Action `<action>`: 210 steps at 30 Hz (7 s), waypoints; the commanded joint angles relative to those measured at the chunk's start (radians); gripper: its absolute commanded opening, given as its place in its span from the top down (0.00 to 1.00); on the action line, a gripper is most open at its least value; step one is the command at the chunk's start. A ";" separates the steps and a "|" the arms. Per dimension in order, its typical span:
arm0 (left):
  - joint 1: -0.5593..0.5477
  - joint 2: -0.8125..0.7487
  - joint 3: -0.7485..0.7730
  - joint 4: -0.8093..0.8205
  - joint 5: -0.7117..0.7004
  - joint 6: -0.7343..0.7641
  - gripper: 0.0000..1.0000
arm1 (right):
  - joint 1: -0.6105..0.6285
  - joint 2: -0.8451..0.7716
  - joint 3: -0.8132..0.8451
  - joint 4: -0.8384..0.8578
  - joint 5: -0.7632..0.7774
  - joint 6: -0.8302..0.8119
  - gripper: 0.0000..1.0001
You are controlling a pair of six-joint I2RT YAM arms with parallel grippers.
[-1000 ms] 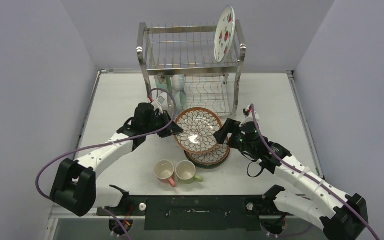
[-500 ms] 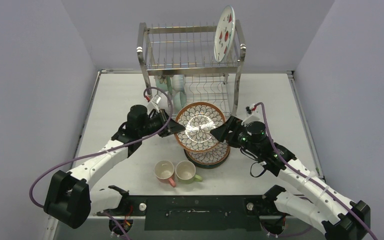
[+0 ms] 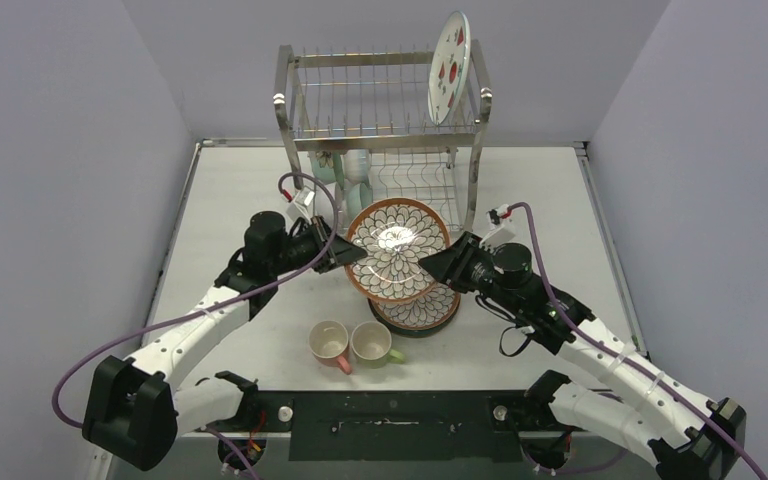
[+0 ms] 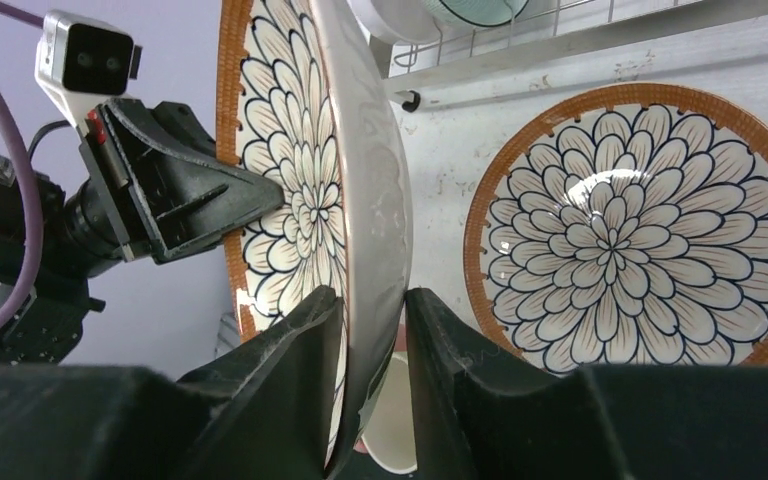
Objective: Load the mixed dishes into the dish rack
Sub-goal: Pick up the plate at the center of the board, then move the dish rack to the center of the board, then insert the plate into the dish rack.
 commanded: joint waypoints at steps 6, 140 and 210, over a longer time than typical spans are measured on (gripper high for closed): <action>0.014 -0.070 0.022 0.174 0.048 -0.047 1.00 | 0.038 -0.007 0.068 0.049 0.063 -0.001 0.96; -0.043 0.132 0.020 0.093 -1.004 0.425 1.00 | 0.226 0.213 1.067 -0.279 0.771 -0.610 1.00; -0.037 -0.521 0.195 -0.774 -0.899 0.732 0.18 | 0.084 1.062 1.586 0.327 1.147 -1.270 1.00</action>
